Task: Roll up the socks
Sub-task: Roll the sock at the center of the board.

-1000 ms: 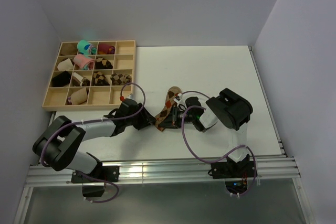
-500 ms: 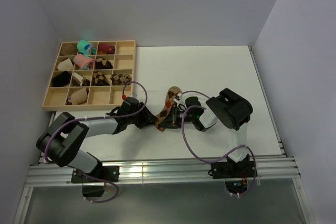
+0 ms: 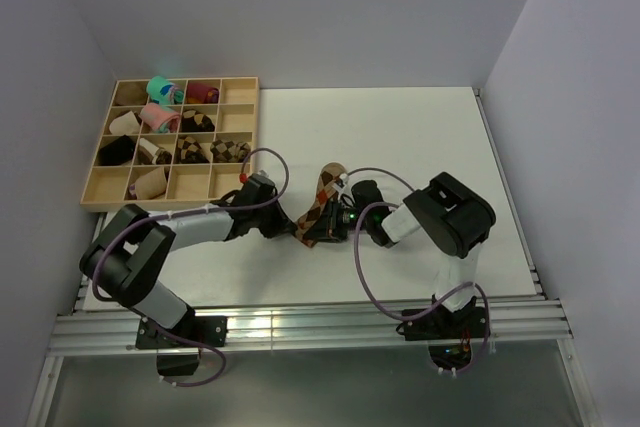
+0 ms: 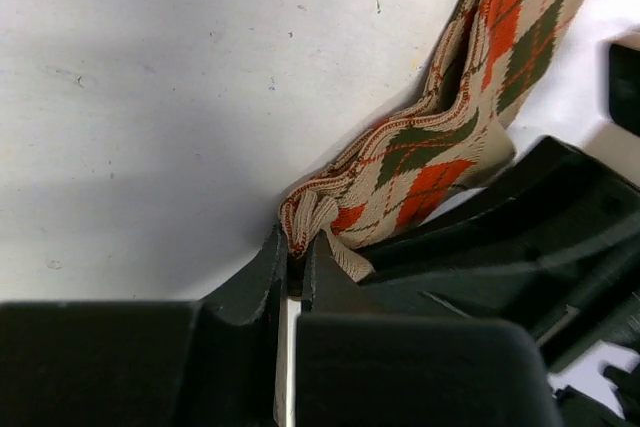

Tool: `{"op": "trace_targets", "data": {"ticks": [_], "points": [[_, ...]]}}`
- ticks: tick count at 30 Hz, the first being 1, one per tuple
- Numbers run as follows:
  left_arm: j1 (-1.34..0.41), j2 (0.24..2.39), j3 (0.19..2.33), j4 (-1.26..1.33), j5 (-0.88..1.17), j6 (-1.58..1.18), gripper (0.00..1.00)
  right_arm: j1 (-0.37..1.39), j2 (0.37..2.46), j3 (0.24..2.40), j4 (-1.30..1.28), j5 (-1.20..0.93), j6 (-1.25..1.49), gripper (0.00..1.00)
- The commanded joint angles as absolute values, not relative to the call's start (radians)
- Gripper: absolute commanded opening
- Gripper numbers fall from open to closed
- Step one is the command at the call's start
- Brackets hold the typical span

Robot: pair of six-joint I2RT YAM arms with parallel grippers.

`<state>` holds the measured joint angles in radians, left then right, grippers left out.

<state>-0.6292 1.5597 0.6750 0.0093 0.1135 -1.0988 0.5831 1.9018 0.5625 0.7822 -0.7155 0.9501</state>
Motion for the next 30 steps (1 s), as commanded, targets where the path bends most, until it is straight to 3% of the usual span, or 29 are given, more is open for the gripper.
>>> {"op": "trace_targets", "data": {"ticks": [1,7,10,16,30], "points": [[-0.627,1.589,0.742,-0.182,0.029,-1.011,0.00,0.589,1.846,0.543,0.500,-0.476,0.775,0.27],[-0.627,1.679,0.937,-0.403,0.005,-0.933,0.00,0.704,1.571,0.575,0.279,-0.131,0.593,0.40],[-0.627,1.726,1.004,-0.478,0.005,-0.904,0.00,0.813,1.479,0.601,0.221,0.082,0.506,0.41],[-0.629,1.772,1.063,-0.535,0.015,-0.867,0.00,1.009,1.440,0.658,0.222,0.305,0.335,0.41],[-0.627,1.805,1.103,-0.564,0.040,-0.824,0.00,1.080,1.598,0.805,0.233,0.287,0.160,0.44]]}}
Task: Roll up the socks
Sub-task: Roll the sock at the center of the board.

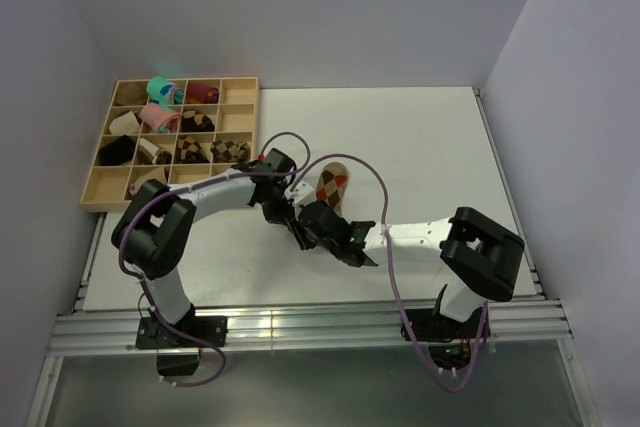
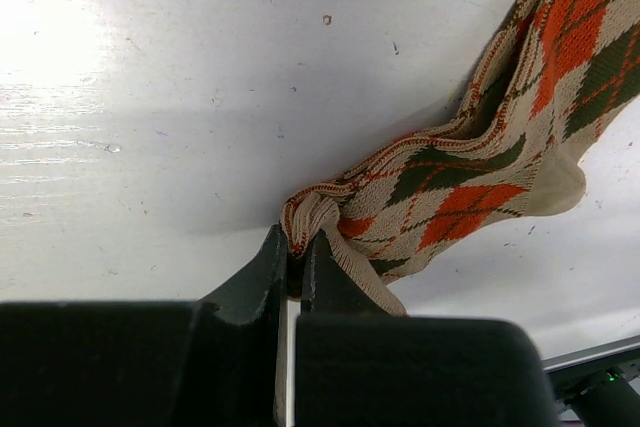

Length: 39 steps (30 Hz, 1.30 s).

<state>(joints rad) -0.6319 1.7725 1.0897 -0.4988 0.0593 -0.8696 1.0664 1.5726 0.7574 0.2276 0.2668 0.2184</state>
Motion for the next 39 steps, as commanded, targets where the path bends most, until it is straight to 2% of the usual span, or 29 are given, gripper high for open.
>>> {"op": "trace_targets", "data": {"ticks": [1,17,21,22,24,25,26,28,33,34,36,37,39], "points": [[-0.627,1.809,1.106,-0.566,0.041,-0.822,0.00,1.081,1.606,0.808,0.230,0.282,0.158,0.44],[-0.627,1.838,1.126,-0.577,0.058,-0.816,0.00,1.088,1.753,0.796,0.173,0.265,0.221,0.43],[-0.626,1.839,1.121,-0.575,0.058,-0.833,0.00,1.089,1.790,0.790,0.147,0.264,0.255,0.38],[-0.624,1.839,1.121,-0.575,0.060,-0.839,0.00,1.094,1.807,0.790,0.137,0.270,0.265,0.36],[-0.620,1.832,1.111,-0.571,0.061,-0.854,0.01,1.097,1.807,0.761,0.141,0.276,0.302,0.16],[-0.620,1.832,1.111,-0.569,0.061,-0.861,0.01,1.097,1.807,0.761,0.147,0.276,0.302,0.15],[-0.617,1.822,1.101,-0.568,0.060,-0.867,0.01,1.097,1.795,0.738,0.155,0.270,0.325,0.04],[-0.611,1.807,1.086,-0.554,0.057,-0.891,0.02,1.097,1.778,0.713,0.182,0.259,0.348,0.00],[-0.583,1.723,1.006,-0.502,0.063,-0.969,0.35,1.065,1.721,0.620,0.279,0.128,0.425,0.00],[-0.574,1.711,0.994,-0.485,0.061,-0.980,0.47,1.057,1.714,0.608,0.314,0.105,0.446,0.00],[-0.568,1.665,0.954,-0.462,0.064,-1.011,0.56,1.025,1.689,0.572,0.348,0.059,0.471,0.00],[-0.561,1.632,0.940,-0.440,0.066,-1.022,0.65,1.013,1.681,0.560,0.389,0.008,0.495,0.00],[-0.558,1.599,0.899,-0.411,0.061,-1.055,0.73,0.965,1.666,0.520,0.457,-0.047,0.529,0.00]]}}
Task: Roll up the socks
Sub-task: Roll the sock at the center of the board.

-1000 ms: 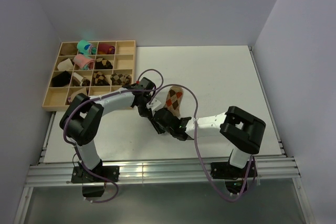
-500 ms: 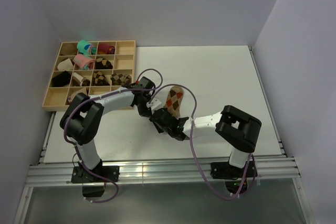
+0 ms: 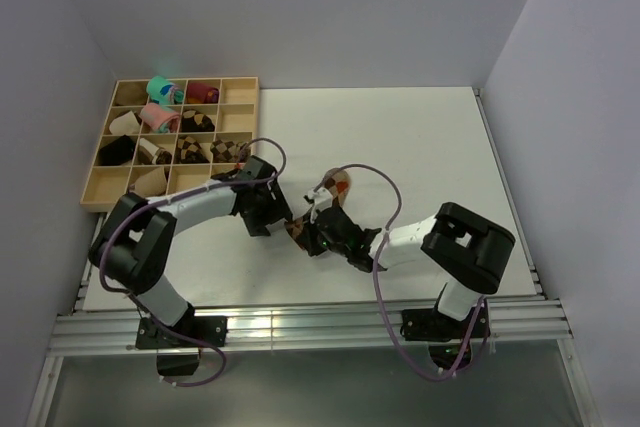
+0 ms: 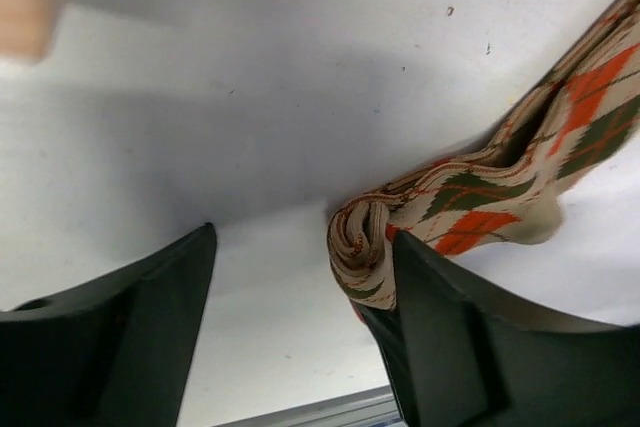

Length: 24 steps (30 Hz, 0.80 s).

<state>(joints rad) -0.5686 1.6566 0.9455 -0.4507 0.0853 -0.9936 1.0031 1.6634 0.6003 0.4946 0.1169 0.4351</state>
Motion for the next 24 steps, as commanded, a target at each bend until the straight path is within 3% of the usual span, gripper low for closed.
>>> {"op": "trace_targets", "data": {"ticks": [1,9,18,24], "points": [[-0.555,1.560,0.866,-0.375,0.060,-1.066,0.78,0.950,1.664,0.493,0.486,-0.107,0.563,0.00],[-0.555,1.419,0.687,-0.132,0.106,-1.157,0.82,0.796,1.718,0.339,0.800,-0.314,0.790,0.00],[-0.604,1.405,0.577,0.081,0.186,-1.170,0.75,0.709,1.885,0.244,1.104,-0.442,0.992,0.00],[-0.632,1.434,0.563,0.115,0.184,-1.173,0.66,0.675,1.925,0.230,1.134,-0.468,1.008,0.00]]}}
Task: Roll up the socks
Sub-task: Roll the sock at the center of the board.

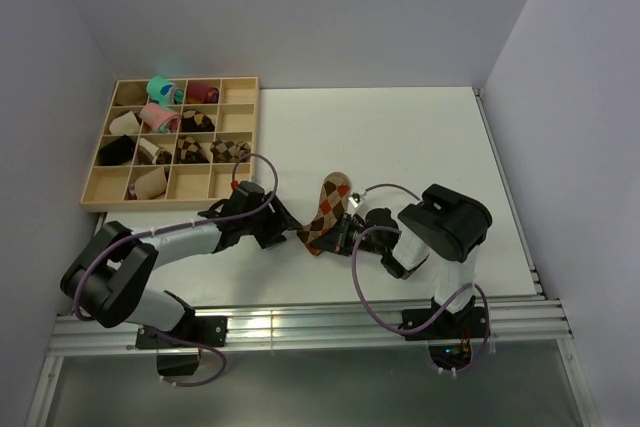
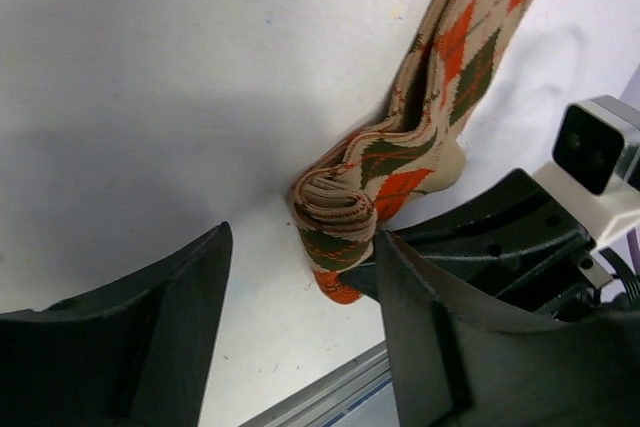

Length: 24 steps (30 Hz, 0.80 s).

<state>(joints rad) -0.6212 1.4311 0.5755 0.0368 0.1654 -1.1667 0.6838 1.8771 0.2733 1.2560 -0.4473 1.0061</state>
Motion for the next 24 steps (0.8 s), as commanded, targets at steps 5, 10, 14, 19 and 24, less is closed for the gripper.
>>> {"op": "trace_targets", "data": {"ticks": [5,10,14,19,24], "points": [[-0.647,1.442,0.545,0.138,0.187,-1.178,0.59,0.666,1.928,0.236,1.117,-0.477,1.008,0.00],[-0.658,1.480,0.554,0.130,0.201,-1.173,0.56,0.650,1.948,0.236,1.137,-0.486,1.028,0.00],[-0.661,1.502,0.557,0.130,0.201,-1.167,0.54,0.644,1.967,0.241,1.144,-0.495,1.035,0.00],[-0.664,1.545,0.564,0.140,0.215,-1.164,0.53,0.641,1.968,0.248,1.138,-0.499,1.034,0.00],[-0.666,1.569,0.571,0.147,0.221,-1.160,0.52,0.641,1.963,0.265,1.106,-0.499,1.029,0.00]]}}
